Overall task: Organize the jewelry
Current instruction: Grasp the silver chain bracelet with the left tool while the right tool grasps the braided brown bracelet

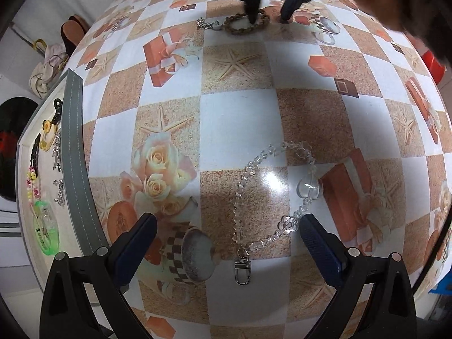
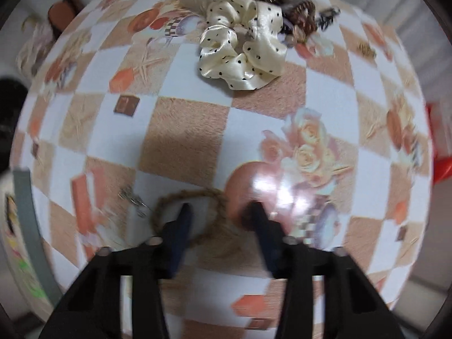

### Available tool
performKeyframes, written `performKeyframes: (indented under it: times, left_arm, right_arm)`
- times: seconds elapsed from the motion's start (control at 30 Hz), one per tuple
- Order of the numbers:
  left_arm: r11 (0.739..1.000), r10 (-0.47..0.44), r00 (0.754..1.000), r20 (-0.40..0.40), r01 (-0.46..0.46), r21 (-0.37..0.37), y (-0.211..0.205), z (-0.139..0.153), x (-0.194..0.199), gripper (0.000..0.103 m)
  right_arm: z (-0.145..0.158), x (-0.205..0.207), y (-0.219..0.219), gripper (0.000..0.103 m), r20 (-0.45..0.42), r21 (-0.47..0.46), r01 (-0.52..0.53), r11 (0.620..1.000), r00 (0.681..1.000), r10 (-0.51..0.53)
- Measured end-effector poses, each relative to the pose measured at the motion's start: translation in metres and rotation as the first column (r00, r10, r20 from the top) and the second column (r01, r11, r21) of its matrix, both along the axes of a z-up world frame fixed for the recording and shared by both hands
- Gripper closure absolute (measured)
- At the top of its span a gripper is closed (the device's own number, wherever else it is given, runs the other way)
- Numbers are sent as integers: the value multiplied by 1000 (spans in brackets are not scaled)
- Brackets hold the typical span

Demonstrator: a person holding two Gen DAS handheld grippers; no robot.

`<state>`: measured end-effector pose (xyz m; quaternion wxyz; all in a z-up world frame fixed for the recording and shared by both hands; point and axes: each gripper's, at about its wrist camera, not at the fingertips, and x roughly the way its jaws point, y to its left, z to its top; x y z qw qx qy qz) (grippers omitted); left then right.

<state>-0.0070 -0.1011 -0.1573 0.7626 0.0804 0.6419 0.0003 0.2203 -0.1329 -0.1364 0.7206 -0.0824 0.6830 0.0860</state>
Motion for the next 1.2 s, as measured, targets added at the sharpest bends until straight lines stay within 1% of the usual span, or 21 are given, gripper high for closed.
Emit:
performKeyframes:
  times: [0.07, 0.1, 0.17, 0.27, 0.3, 0.33, 0.37, 0.4, 0.43, 0.47, 0.5, 0.57, 0.63, 0.73, 0.87, 0.93, 1.1, 1.2]
  left_arm:
    - [1000, 0, 1000, 0, 0, -1, 0, -1, 2, 0]
    - [1000, 0, 1000, 1, 0, -3, -1, -1, 3, 0]
    - [1000, -2, 1000, 3, 2, -15, -4, 0, 5, 4]
    - [999, -9, 1000, 5, 9, -40, -9, 2, 8, 15]
    - [999, -11, 1000, 4, 12, -53, -11, 3, 9, 22]
    - [997, -19, 1000, -1, 19, -76, -13, 4, 11, 33]
    - [996, -26, 1000, -5, 25, -88, -15, 4, 12, 40]
    - [994, -35, 999, -10, 33, -103, -17, 6, 13, 55]
    - [993, -48, 999, -13, 46, -108, -21, 7, 15, 71]
    - [993, -53, 998, -18, 51, -110, -23, 7, 16, 78]
    - [991, -47, 999, -28, 43, -127, -22, 8, 18, 86]
    - [980, -4, 999, -54, -7, -197, -14, 8, 22, 93]
    - [962, 65, 995, -77, -83, -260, -1, 12, 25, 93]
    - [933, 144, 985, -92, -166, -319, 16, 20, 27, 93]
    - [910, 197, 977, -81, -212, -355, 32, 35, 29, 93]
    - [905, 210, 975, -73, -222, -362, 31, 43, 27, 93]
    - [896, 235, 970, -61, -240, -373, 45, 58, 24, 93]
    - [898, 239, 970, -50, -241, -368, 42, 69, 17, 93]
  right_arm:
    - [1, -5, -6, 72, -1, 8, -29, 1000, 1000, 29]
    - [1, -9, -10, 73, -4, 11, -46, 999, 999, 46]
    - [2, -19, -19, 73, -9, 21, -76, 997, 997, 76]
    - [2, -33, -31, 73, -13, 26, -108, 994, 994, 108]
    - [3, -39, -34, 73, -12, 24, -116, 993, 993, 117]
    - [3, -43, -37, 73, -10, 22, -125, 992, 992, 125]
    - [3, -48, -38, 74, -6, 19, -138, 990, 990, 138]
    - [3, -51, -39, 77, -1, 14, -147, 989, 989, 147]
    - [4, -53, -38, 86, 4, 9, -154, 988, 988, 154]
    - [4, -55, -38, 97, 3, 12, -152, 988, 988, 152]
    - [4, -57, -40, 96, -4, 23, -140, 990, 990, 140]
    - [4, -57, -48, 97, -23, 68, -101, 993, 994, 103]
    - [4, -58, -63, 97, -54, 134, -47, 990, 997, 54]
    - [8, -60, -80, 97, -72, 177, 1, 984, 997, 12]
    - [15, -66, -95, 97, -93, 221, 51, 974, 995, -31]
    - [21, -68, -104, 97, -95, 234, 63, 970, 995, -42]
    - [36, -70, -116, 97, -87, 257, 75, 963, 995, -54]
    - [47, -78, -118, 97, -84, 273, 76, 959, 995, -55]
